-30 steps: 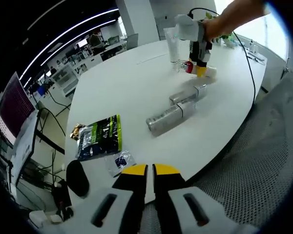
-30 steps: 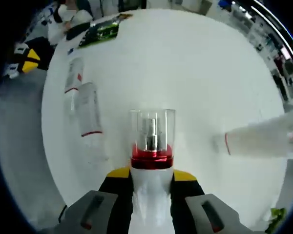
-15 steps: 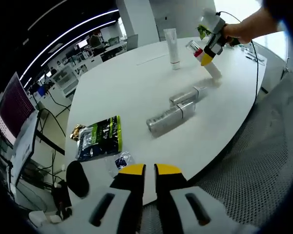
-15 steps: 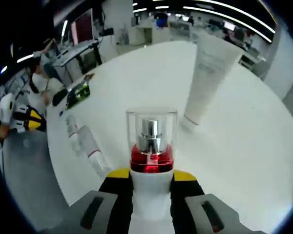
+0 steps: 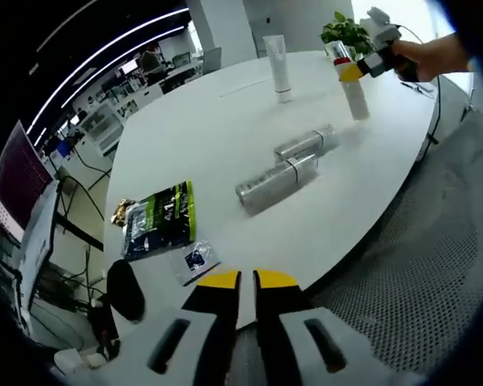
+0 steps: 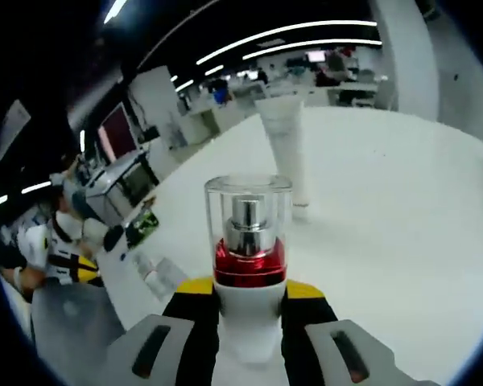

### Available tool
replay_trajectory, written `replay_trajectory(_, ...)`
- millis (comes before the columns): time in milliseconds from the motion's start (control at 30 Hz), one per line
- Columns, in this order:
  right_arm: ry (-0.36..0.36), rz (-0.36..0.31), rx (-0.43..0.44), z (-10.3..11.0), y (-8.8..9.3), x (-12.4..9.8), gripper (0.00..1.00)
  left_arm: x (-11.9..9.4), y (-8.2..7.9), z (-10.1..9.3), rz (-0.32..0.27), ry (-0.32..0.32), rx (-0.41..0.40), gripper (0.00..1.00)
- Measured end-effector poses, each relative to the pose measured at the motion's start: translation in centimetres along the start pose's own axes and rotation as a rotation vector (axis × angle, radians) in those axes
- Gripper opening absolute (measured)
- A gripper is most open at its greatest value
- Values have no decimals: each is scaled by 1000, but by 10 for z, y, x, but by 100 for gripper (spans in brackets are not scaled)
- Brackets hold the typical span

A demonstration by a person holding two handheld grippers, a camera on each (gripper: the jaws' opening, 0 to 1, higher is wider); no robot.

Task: Arrange the skincare products in the storage area until every visible bottle or jar stands upright without overlapping.

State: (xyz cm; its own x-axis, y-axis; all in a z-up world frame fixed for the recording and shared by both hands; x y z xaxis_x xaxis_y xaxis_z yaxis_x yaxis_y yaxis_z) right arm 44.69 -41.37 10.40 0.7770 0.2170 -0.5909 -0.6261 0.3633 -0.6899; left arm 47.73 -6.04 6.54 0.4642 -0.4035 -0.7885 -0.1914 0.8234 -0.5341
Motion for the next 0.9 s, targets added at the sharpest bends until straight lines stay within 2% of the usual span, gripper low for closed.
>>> replay_trajectory(167, -65, -3, -19, 26, 7, -10, 24, 1, 3, -3, 25, 17, 16, 9)
replay_trajectory(333, -138, -6, -51, 52, 14, -23, 24, 2, 5, -5, 50, 14, 69, 23)
replay_trajectory(400, -167, -28, -9, 53, 15, -25, 24, 1, 3, -4, 38, 12, 70, 22)
replay_trajectory(533, -270, -71, 74, 67, 17, -33, 24, -1, -1, -5, 20, 27, 72, 22)
replay_trajectory(633, -321, -91, 133, 79, 21, -37, 24, -5, -11, -7, -26, 57, 25, 21)
replay_trajectory(700, -341, -91, 131, 84, 23, -38, 24, -9, -19, -7, -36, 77, 3, 24)
replay_trajectory(767, -353, -97, 138, 87, 24, -38, 24, -14, -35, -9, -83, 93, -26, 27)
replay_trajectory(833, -378, -100, 153, 93, 25, -38, 24, -18, -52, -17, -141, 135, -43, 29)
replay_trajectory(867, -400, -98, 160, 98, 26, -39, 24, -21, -63, -22, -177, 163, -45, 29)
replay_trajectory(900, -417, -96, 159, 101, 27, -39, 24, -26, -79, -31, -241, 213, -51, 28)
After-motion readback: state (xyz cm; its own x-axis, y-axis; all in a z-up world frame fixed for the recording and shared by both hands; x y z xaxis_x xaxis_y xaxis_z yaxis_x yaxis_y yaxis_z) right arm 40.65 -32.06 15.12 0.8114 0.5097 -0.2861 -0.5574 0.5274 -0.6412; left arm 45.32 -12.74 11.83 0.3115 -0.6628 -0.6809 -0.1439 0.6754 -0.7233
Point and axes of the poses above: the point that each gripper's makers call its tool centre point, and the gripper's own axes: x roughly forward along the fingers, z roughly to its left, y roughly out of its underside, the point moved 2 cm from there along -x, roughly backward along the fingers, and after that the axes turned 9 degrees about x, right-handed, at the moved point
